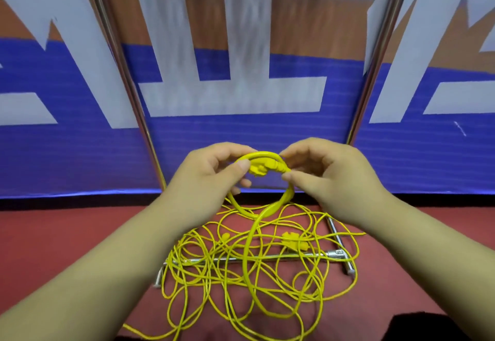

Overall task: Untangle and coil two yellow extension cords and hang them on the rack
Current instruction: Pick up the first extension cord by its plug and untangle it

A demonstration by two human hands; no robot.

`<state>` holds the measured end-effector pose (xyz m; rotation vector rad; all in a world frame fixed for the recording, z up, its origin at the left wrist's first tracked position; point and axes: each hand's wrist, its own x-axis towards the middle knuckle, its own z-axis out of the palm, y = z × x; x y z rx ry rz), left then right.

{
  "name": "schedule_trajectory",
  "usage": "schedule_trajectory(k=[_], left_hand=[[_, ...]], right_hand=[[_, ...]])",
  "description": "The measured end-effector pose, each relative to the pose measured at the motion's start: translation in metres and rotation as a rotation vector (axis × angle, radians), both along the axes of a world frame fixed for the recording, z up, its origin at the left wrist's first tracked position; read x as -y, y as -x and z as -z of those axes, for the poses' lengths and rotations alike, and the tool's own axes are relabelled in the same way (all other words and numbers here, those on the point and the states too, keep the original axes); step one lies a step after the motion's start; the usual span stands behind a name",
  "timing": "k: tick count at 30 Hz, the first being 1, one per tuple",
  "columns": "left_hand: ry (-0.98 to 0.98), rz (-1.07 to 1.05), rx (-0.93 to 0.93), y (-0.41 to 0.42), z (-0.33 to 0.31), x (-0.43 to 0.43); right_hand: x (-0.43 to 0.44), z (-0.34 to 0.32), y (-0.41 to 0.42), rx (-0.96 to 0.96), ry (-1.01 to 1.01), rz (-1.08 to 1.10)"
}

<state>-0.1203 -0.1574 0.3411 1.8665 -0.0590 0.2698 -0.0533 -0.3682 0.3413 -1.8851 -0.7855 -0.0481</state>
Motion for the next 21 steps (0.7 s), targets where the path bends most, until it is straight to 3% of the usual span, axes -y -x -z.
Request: schedule_trajectory(k=[8, 15, 18, 21], left_hand=[[0.282, -0.055, -0.113, -0.003, 0.003, 0.0], [0.454, -0.106, -0.14, 0.001, 0.001, 0.0], [0.418, -0.087, -0.101, 0.005, -0.002, 0.002], [0.241, -0.074, -0.009, 0.011, -0.008, 0.005]], right_hand=[[-0.001, -0.003, 0.004, 0.013, -0.073, 0.048], [-0.004, -0.009, 0.004, -0.382, -0.427, 0.161], [-0.008, -0.009, 0.006, -0.499, -0.533, 0.215], [-0.011, -0.007, 0.006, -0.515, -0.521, 0.264]])
